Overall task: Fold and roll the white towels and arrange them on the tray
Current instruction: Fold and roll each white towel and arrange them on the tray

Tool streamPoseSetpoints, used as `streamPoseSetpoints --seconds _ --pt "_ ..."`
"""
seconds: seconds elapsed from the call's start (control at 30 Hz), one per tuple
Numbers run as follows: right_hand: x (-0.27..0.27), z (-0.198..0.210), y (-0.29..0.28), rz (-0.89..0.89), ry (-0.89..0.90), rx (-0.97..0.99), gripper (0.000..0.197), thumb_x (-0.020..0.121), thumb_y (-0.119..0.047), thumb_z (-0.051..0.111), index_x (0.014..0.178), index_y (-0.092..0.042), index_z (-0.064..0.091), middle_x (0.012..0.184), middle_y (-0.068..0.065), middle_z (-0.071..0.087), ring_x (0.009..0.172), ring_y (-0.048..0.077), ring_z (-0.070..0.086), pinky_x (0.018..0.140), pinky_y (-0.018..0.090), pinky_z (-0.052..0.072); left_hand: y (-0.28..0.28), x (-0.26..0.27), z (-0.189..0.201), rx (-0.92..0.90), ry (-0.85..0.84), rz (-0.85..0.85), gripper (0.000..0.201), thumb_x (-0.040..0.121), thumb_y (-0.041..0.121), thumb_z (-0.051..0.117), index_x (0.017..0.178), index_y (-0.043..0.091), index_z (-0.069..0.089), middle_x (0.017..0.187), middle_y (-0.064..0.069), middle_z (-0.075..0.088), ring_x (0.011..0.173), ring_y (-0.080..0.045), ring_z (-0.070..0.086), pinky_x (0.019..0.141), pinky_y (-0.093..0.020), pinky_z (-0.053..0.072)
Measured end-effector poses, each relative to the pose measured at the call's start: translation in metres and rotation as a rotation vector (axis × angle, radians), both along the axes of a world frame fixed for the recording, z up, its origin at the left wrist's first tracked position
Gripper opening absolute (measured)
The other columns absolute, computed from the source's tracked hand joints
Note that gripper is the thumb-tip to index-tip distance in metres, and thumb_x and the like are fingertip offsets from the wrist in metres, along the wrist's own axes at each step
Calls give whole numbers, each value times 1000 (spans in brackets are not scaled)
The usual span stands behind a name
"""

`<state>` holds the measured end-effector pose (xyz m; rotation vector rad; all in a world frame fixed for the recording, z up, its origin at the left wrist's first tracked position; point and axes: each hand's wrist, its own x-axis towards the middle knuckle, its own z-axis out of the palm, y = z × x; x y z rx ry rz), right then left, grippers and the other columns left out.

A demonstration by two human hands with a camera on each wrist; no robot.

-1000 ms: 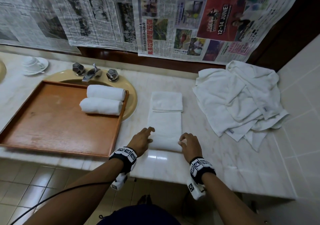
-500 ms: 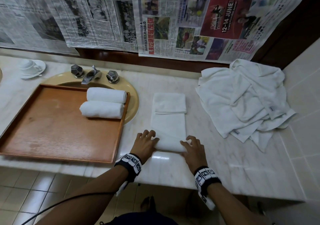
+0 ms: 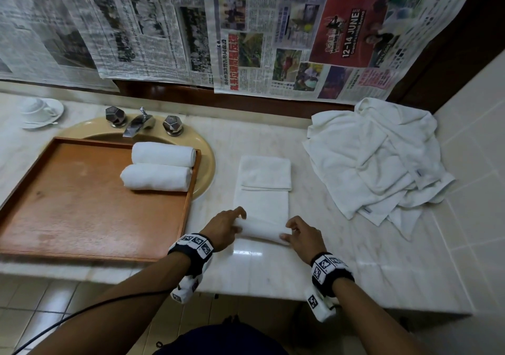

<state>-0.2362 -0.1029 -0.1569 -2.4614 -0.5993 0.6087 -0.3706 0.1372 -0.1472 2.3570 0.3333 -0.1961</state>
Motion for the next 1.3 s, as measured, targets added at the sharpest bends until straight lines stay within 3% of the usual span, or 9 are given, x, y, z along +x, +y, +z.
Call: streamPoseSetpoints --seconds 0.1,0.23,0.33,0.43,0.57,0.7,0.9,1.13,1.3 --pt "2 0 3 4 -53 -42 21 82 -49 70 91 -35 56 85 -16 65 93 8 63 92 37 42 4 0 -5 16 -55 60 23 93 18 61 116 22 64 121 5 48 91 -18 59 82 -25 42" --pt "3 -4 8 -59 -122 -36 17 84 -48 67 93 -34 66 105 -12 64 102 15 59 88 39 43 4 7 -5 13 -23 161 25 95 23 61 118 24 70 125 6 45 92 -16 62 87 -25 44" --pt "3 -5 17 -125 -109 8 15 86 -39 69 99 -34 65 111 -9 59 105 15 55 87 38 39 1 10 -5 57 -87 193 23 94 23 62 116 28 62 127 5 39 68 -16 56 72 -28 43" --pt "2 -4 25 -125 -187 81 11 86 -26 70 91 -32 62 99 -11 58 94 14 55 82 38 41 0 7 -9 126 -142 198 8 94 26 62 99 31 60 132 6 39 55 -21 53 60 -30 43" --pt "-8 -5 19 -5 -319 183 4 89 -21 67 87 -22 69 93 -10 62 83 13 57 78 42 50 2 -2 -15 214 -197 99 17 94 40 61 98 27 72 141 5 44 79 -22 67 70 -36 53" --pt "-18 -11 1 192 -455 3 42 81 -45 74 117 -24 67 123 -6 56 104 16 53 86 38 46 2 -8 -19 319 -179 14 38 81 44 74 114 25 70 131 -2 54 103 -27 60 82 -40 51" --pt "-4 -10 15 156 -382 -94 56 69 -6 80 121 -24 65 123 1 52 107 25 52 84 36 40 -4 16 -3 319 -73 35 39 79 21 78 116 11 68 129 -8 49 110 -30 50 86 -39 45" --pt "7 -6 7 275 -229 -131 43 87 -33 69 129 -30 61 121 -6 58 108 21 53 89 33 37 7 7 -8 149 -58 -44 34 91 21 66 122 7 64 123 -10 54 112 -28 51 94 -33 41" --pt "13 4 5 44 42 27 41 86 -31 71 123 -26 54 108 -6 62 95 14 59 86 29 44 12 12 0 -6 52 56 40 94 25 61 132 17 52 126 -8 57 116 -25 52 99 -31 39"
